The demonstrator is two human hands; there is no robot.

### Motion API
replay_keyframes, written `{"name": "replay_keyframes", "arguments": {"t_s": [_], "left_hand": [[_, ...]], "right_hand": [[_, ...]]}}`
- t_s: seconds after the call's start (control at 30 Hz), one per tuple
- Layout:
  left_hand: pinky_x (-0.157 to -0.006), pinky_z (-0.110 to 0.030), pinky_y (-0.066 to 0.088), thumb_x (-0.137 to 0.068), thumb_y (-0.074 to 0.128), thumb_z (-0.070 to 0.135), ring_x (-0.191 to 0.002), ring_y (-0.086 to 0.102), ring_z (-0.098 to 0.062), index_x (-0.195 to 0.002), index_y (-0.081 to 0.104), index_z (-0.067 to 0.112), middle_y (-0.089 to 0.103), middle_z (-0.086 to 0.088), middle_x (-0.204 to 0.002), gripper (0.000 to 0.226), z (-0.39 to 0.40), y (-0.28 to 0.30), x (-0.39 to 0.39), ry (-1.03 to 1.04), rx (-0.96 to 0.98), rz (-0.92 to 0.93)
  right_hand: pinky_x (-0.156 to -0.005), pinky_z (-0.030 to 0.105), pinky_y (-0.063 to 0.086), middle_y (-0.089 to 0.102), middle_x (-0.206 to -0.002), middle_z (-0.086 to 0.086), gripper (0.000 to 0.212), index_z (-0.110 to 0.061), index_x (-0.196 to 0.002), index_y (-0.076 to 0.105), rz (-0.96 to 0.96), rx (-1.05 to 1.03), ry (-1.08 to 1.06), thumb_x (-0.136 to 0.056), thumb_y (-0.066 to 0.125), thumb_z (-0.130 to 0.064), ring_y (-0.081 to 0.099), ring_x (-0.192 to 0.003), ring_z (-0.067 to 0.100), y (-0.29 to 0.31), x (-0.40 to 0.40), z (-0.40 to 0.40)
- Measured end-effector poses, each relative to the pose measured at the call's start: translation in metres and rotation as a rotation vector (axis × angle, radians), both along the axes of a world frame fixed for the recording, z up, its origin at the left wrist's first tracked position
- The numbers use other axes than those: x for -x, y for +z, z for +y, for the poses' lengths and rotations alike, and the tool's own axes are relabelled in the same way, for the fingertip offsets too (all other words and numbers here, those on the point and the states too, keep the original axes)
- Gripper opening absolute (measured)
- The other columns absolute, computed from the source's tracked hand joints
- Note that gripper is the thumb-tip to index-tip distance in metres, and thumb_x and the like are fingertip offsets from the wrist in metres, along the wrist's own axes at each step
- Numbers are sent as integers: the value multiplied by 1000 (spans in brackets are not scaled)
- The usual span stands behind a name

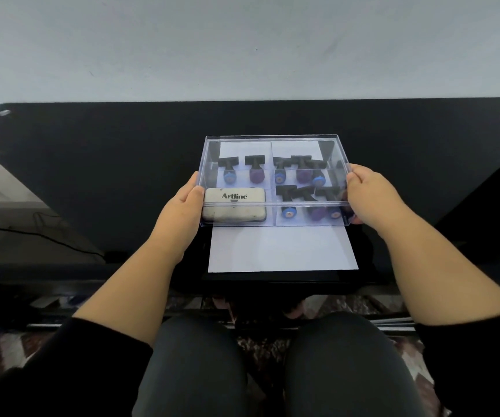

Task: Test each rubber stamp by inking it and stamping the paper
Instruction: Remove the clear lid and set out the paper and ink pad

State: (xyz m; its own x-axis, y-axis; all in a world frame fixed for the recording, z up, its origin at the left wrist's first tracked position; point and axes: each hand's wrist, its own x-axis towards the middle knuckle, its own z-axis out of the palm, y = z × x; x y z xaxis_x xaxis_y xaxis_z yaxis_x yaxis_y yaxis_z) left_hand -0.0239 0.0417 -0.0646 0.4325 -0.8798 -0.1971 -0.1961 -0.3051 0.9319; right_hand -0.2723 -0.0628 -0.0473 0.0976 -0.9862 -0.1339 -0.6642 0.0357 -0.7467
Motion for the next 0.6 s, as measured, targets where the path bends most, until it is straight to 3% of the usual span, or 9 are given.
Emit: {"name": "replay_keyframes", "arguments": {"t_s": [0.2, 0.37, 0.5, 0.6], "left_hand": [[-89, -30, 51, -97, 34, 33, -100, 61, -4, -128, 47, 55, 63, 29, -104, 40, 1, 0, 1, -2, 2, -11], [-67, -15, 41, -101, 32, 25, -84, 53, 5, -126, 41, 55, 52, 35, -92, 40, 0, 9, 6, 3, 10, -97], [-67, -23, 47, -100, 29, 20, -79, 55, -5, -133, 48, 42, 54, 25, -87, 44, -3, 18, 5, -15, -48, -233], [-65, -22, 42, -98, 30, 16, -73, 51, -4, -132, 48, 40, 48, 25, -78, 45, -5, 22, 5, 8, -62, -274]], "right_hand": [[-82, 49, 53, 58, -97, 2, 36, -29, -124, 50, 15, 6, 6, -100, 25, -22, 57, -88, 23, -2, 0, -1], [-81, 44, 53, 57, -105, 6, 36, -25, -121, 53, 82, 46, 9, -99, 25, -21, 57, -88, 23, -3, 0, -3], [-75, 38, 52, 49, -113, 11, 32, -19, -109, 59, 177, 73, -21, -98, 29, -20, 55, -89, 27, 1, -1, -10], [-74, 38, 52, 46, -118, 8, 32, -24, -111, 61, 197, 31, -50, -97, 32, -20, 53, -97, 28, 8, -3, -13]]}}
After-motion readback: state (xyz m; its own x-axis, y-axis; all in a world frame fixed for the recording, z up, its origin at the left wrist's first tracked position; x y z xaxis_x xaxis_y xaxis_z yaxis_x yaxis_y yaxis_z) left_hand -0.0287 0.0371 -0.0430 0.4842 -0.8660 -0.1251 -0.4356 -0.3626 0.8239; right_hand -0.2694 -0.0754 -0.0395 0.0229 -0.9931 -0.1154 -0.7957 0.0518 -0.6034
